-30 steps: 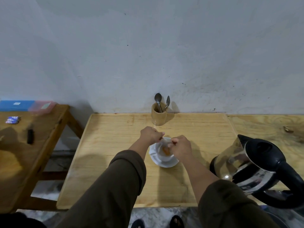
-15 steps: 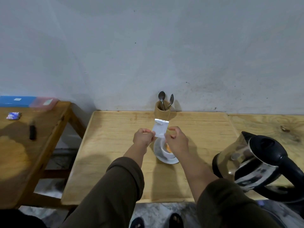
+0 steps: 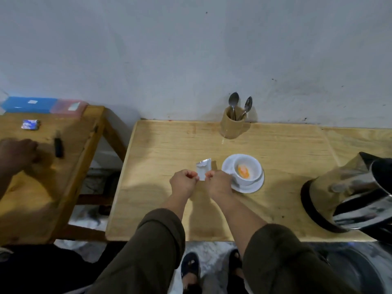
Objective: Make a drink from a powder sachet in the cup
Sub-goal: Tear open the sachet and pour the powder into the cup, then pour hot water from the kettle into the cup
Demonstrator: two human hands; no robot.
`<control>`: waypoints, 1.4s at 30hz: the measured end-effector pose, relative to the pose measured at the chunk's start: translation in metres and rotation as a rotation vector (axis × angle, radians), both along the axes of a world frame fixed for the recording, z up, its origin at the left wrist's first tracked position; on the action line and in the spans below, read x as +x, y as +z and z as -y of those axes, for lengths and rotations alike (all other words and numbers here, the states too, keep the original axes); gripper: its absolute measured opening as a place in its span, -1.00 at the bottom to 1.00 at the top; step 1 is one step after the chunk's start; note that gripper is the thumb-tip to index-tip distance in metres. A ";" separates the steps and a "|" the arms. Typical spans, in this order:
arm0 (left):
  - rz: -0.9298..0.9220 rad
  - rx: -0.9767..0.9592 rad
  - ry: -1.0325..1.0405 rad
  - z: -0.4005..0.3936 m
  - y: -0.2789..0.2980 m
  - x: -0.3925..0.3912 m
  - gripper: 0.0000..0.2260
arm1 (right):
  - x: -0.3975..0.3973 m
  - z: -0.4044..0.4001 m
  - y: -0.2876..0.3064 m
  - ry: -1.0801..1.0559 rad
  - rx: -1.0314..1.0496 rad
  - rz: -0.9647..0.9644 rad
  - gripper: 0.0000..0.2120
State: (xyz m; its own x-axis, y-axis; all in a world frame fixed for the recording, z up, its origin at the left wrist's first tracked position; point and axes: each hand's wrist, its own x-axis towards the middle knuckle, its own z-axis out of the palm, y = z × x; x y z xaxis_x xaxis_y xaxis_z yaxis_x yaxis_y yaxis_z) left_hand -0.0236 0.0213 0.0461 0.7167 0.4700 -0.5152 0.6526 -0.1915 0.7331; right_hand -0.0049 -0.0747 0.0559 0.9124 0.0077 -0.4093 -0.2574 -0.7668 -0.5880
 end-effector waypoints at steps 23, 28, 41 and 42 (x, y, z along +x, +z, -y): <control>-0.074 0.203 -0.079 0.031 -0.018 -0.009 -0.77 | -0.025 0.035 -0.011 0.144 -0.068 0.005 -0.64; -0.108 0.206 -0.039 0.059 -0.007 -0.027 -0.72 | -0.042 0.067 0.001 0.200 -0.023 0.099 -0.72; -0.259 0.371 -0.549 0.210 -0.001 -0.089 -0.56 | -0.077 0.245 0.055 0.119 -0.192 0.737 -0.86; -0.264 0.383 -0.582 0.219 0.001 -0.090 -0.57 | -0.077 0.259 0.060 0.070 -0.260 0.814 -0.87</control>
State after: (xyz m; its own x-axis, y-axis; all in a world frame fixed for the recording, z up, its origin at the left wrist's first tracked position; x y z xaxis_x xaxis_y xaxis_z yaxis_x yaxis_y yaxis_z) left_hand -0.1138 -0.1974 0.0470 0.7798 0.2338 -0.5808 0.5129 -0.7705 0.3784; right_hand -0.0818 -0.3336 0.1162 0.9238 0.0720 0.3759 0.2216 -0.9014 -0.3720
